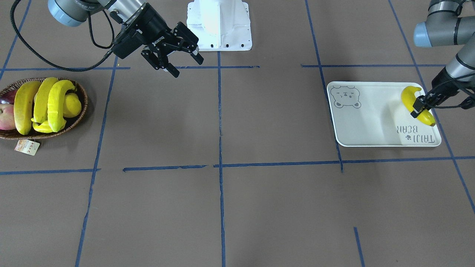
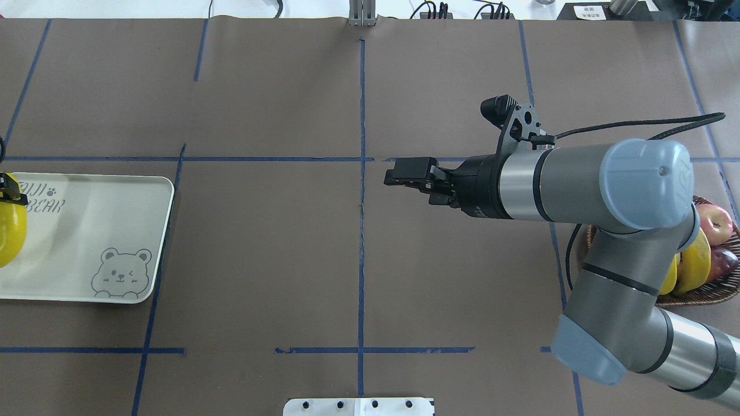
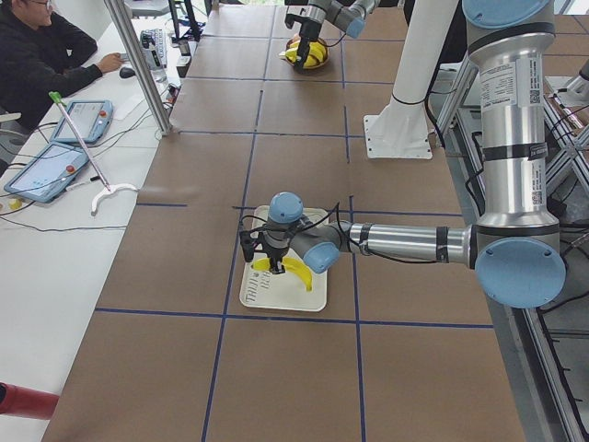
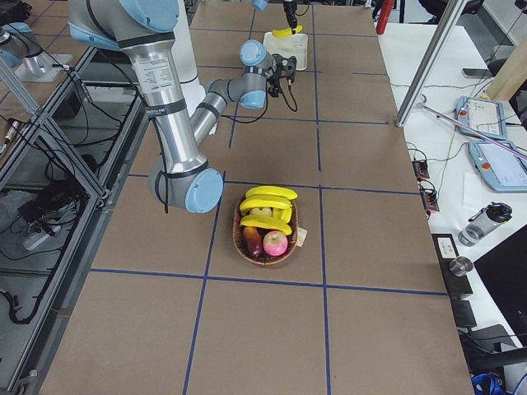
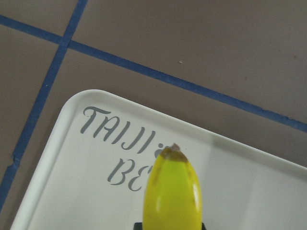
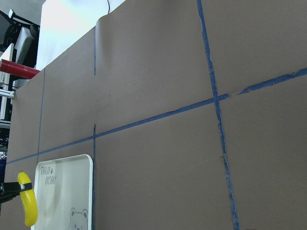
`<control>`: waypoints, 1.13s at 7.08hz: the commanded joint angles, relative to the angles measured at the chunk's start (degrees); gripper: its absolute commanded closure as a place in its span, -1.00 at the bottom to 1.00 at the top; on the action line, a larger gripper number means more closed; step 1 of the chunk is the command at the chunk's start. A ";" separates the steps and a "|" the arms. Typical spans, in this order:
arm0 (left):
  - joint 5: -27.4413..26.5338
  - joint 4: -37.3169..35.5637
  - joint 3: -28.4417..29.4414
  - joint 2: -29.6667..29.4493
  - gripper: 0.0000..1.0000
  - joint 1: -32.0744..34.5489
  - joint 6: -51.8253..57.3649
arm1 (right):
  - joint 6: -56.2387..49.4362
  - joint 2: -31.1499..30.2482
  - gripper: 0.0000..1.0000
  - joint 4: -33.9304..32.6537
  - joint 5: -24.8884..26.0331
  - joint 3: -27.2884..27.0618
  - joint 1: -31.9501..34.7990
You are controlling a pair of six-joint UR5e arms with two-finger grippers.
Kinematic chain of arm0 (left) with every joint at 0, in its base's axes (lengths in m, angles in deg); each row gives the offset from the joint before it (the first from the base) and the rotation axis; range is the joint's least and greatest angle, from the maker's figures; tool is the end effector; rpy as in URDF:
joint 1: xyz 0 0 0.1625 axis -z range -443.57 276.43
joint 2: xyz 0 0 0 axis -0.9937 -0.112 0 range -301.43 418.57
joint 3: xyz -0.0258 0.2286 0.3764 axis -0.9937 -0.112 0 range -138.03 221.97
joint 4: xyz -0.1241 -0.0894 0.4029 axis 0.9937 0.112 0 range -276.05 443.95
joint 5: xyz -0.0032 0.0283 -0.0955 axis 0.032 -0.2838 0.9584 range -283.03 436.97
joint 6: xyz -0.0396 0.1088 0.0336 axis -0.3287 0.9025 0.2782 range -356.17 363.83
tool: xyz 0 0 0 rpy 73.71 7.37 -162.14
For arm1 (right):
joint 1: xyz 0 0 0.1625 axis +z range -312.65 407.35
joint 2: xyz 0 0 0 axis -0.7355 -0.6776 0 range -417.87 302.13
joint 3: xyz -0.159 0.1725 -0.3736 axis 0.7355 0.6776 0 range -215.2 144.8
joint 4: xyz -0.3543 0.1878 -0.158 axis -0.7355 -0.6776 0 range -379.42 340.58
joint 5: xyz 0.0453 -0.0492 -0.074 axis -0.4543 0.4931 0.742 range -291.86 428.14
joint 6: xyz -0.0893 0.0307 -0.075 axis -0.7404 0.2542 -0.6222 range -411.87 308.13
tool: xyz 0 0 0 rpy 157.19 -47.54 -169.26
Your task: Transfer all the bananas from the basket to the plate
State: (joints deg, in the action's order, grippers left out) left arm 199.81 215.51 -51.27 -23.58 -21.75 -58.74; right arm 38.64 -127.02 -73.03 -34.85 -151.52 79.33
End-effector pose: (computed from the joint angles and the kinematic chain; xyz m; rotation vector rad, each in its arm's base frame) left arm 0.1708 -0.4629 0.6535 0.0471 0.8388 -0.3801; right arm -0.4217 -0.3886 0.1882 0.2164 -1.4523 0.2969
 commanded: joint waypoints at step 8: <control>8.79 -0.34 -6.68 -1.42 -1.00 0.50 -0.52 | -13.79 -27.93 -1.00 -0.44 -8.07 -7.69 11.94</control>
State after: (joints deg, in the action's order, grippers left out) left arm 205.35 215.37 -55.88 -24.33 -21.34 -57.17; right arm 32.47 -148.52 -73.49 -40.22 -158.65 88.81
